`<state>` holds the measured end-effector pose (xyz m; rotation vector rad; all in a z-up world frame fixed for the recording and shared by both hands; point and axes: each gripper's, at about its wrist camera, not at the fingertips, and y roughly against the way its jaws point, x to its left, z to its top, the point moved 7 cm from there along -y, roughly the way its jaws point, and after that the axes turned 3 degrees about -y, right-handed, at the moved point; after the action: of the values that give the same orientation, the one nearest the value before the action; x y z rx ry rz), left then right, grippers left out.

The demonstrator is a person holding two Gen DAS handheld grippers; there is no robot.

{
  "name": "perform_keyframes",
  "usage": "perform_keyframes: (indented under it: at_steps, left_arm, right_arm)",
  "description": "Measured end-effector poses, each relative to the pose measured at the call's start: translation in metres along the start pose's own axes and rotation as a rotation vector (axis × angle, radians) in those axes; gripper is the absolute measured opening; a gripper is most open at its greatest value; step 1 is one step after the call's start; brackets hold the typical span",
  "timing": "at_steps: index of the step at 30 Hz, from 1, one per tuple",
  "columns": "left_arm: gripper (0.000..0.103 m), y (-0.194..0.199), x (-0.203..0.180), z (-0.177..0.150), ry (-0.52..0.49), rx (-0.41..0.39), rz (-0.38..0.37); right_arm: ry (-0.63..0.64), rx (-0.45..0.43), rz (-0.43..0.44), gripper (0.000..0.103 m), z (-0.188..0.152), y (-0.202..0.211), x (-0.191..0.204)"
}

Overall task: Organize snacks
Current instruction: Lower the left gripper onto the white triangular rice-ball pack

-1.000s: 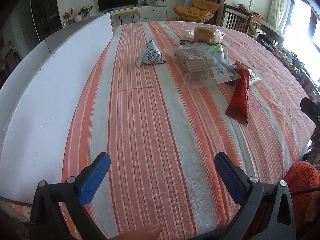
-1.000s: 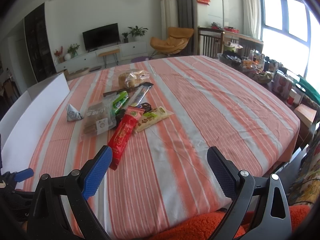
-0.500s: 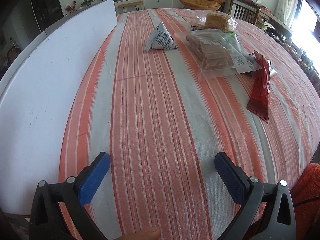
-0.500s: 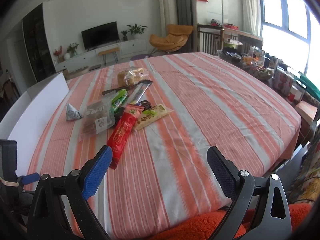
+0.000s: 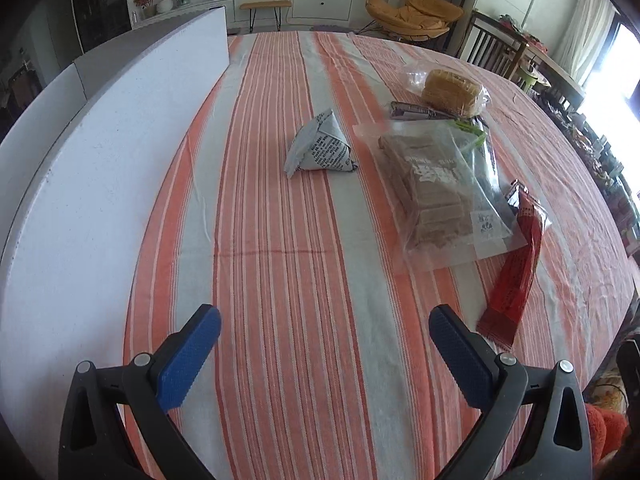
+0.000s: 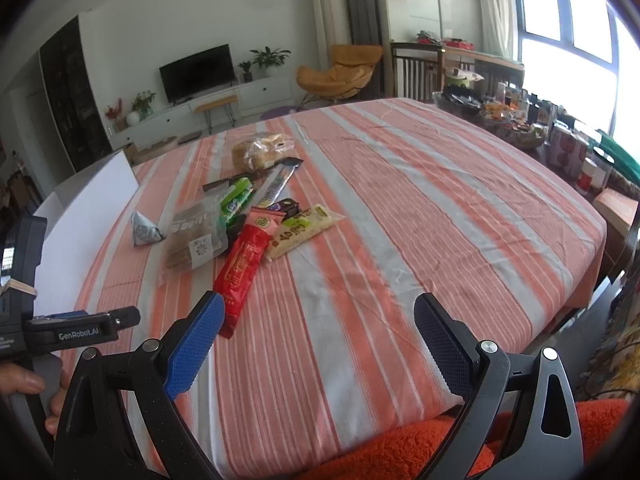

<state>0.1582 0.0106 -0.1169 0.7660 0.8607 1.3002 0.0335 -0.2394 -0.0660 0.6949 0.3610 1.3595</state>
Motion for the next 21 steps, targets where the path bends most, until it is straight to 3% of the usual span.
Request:
perform_keyframes:
  at_steps: [3, 9, 12, 13, 17, 21]
  left_arm:
    - [0.102, -0.01, 0.008, 0.046, 0.05, -0.058, 0.001]
    - [0.079, -0.068, 0.013, 0.087, 0.033, -0.033, 0.051]
    - [0.054, -0.078, 0.011, 0.093, -0.024, -0.074, 0.075]
    - [0.047, -0.077, 0.011, 0.093, -0.041, -0.079, 0.07]
    - [0.047, -0.059, 0.011, 0.073, -0.06, -0.088, 0.009]
    - [0.047, -0.029, -0.002, 0.03, -0.156, -0.047, -0.069]
  right_arm:
    - [-0.003, 0.002, 0.001, 0.097, 0.0, 0.0, 0.0]
    - [-0.016, 0.013, 0.01, 0.097, 0.0, -0.002, -0.003]
    - [-0.027, 0.021, 0.017, 0.097, 0.0, -0.004, -0.005]
    - [-0.032, 0.024, 0.019, 0.097, 0.0, -0.004, -0.005]
    - [-0.053, 0.033, 0.027, 0.097, 0.0, -0.006, -0.009]
    - [-0.076, 0.049, 0.04, 0.097, -0.001, -0.008, -0.011]
